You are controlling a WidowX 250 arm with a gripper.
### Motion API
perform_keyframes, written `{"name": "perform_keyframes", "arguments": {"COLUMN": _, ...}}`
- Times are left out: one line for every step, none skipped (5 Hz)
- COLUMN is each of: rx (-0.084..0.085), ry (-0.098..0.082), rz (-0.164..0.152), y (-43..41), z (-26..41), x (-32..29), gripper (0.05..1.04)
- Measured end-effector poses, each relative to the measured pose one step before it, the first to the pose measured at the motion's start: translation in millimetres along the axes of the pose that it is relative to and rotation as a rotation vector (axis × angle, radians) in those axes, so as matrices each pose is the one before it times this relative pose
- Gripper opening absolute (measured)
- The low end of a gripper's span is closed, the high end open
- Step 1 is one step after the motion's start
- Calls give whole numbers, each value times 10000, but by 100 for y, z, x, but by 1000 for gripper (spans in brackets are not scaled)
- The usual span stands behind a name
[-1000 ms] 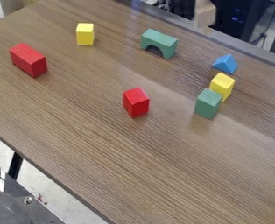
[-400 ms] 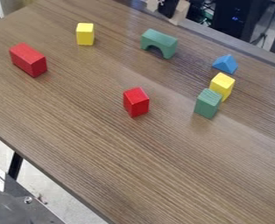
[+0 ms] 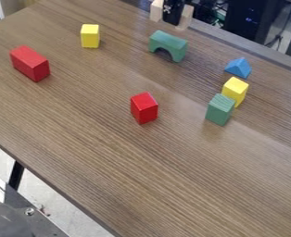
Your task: Put the white arch on top of the green arch
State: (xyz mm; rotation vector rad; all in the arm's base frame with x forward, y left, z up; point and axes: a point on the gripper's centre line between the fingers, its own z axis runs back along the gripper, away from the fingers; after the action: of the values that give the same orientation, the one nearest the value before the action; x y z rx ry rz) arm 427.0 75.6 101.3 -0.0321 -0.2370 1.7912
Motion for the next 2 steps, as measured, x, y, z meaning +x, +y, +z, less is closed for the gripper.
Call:
{"name": "perform_keyframes", "arguments": {"rx": 122, "ry": 195, "rz": 235, "y": 39, "z": -828, "x": 270, "gripper": 580}}
{"name": "perform_keyframes", "arguments": {"rx": 67, "ry": 41, "rz": 0, "y": 38, "z": -721, "x": -144, "gripper": 580}}
